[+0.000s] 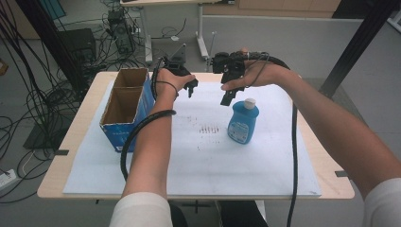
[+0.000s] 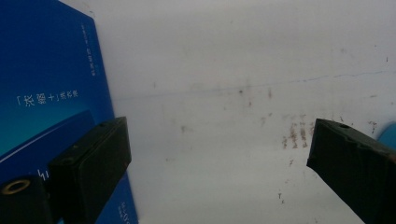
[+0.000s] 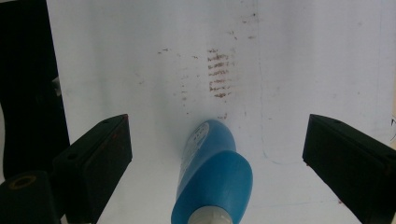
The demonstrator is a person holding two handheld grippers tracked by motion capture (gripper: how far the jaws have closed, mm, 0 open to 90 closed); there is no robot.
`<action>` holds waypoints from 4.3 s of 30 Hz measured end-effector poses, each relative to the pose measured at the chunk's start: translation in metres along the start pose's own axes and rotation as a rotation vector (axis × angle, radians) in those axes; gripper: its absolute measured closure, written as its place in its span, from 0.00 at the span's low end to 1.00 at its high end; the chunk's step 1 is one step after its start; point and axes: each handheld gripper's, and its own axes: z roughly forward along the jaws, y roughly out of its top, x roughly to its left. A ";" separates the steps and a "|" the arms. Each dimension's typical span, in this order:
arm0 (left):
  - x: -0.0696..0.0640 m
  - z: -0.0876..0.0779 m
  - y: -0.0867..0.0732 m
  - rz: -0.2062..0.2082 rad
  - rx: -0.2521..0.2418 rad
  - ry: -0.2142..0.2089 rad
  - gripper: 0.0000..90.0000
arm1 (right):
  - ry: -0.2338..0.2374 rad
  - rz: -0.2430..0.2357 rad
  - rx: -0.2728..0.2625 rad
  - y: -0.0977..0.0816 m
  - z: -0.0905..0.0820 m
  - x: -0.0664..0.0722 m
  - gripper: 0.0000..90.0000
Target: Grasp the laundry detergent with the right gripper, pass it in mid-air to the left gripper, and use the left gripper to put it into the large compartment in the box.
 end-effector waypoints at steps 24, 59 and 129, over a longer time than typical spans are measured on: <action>-0.004 -0.001 -0.002 0.006 -0.005 -0.004 0.07 | -0.019 0.043 0.014 -0.031 -0.014 0.004 0.09; -0.014 -0.007 -0.002 0.029 -0.013 -0.003 0.07 | -0.055 0.187 0.011 -0.131 -0.026 0.012 0.07; -0.016 -0.001 -0.004 0.039 -0.003 -0.003 0.07 | -0.125 0.382 -0.427 -0.184 0.101 0.052 0.04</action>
